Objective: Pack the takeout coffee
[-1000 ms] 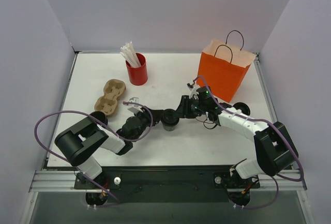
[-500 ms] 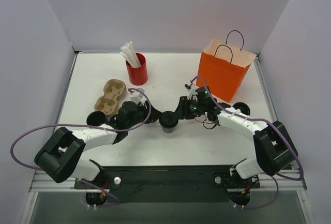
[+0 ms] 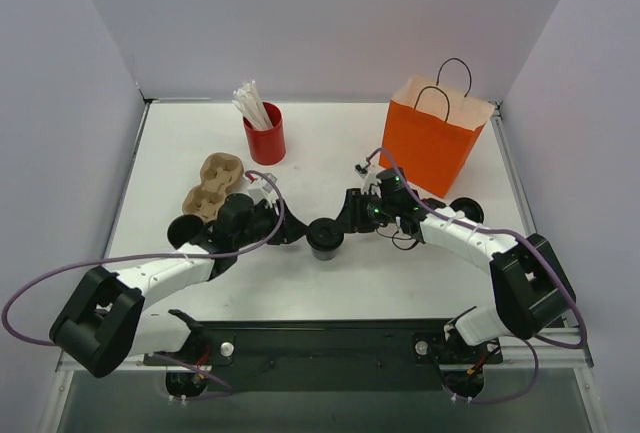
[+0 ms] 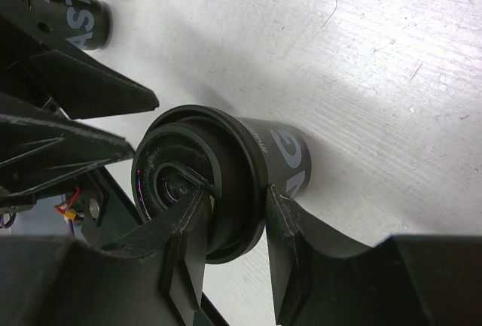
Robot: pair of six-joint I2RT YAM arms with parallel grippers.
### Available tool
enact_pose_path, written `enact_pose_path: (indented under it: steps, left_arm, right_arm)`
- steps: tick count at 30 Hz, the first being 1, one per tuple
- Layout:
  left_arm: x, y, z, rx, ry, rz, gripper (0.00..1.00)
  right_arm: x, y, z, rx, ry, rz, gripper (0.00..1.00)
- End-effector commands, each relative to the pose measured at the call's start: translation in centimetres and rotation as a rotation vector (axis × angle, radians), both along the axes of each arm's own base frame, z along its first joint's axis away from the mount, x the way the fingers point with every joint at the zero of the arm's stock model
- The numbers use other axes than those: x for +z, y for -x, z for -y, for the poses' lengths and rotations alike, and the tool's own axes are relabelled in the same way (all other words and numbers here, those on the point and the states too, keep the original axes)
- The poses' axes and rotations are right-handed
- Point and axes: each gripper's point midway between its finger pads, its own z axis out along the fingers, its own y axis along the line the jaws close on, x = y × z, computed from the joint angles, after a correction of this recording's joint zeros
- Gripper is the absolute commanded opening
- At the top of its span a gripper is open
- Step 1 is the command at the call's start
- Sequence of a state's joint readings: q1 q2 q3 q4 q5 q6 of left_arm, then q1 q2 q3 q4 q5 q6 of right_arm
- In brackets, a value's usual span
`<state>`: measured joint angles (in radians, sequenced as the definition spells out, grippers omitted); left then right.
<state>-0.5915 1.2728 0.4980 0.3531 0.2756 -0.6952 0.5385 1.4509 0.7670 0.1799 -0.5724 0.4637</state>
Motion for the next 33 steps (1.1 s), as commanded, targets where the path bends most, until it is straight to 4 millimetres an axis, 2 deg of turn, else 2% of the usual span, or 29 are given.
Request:
enact_pose_path:
  steps: [1,6,11,19,33]
  left_arm:
    - [2.3,1.3,0.0,-0.064,0.045,0.002,0.54]
    - [3.3,2.8,0.0,-0.077,0.103,-0.005,0.54]
    - [2.4,4.4,-0.6,-0.063,0.136,-0.010,0.54]
    - [1.5,3.7,-0.1,-0.053,0.142,-0.019,0.53]
    - [2.6,2.0,1.0,-0.049,0.163,0.009,0.50]
  right_arm:
    - [-5.2,2.0,3.7,-0.040,0.222,-0.093,0.14]
    - [-5.1,1.9,3.6,-0.062,0.213,-0.095,0.13]
    - [-4.9,1.7,3.4,-0.072,0.194,-0.090,0.13]
    - [-4.8,1.8,3.3,-0.076,0.190,-0.091,0.14]
    - [-4.5,2.0,3.4,-0.077,0.182,-0.088,0.14]
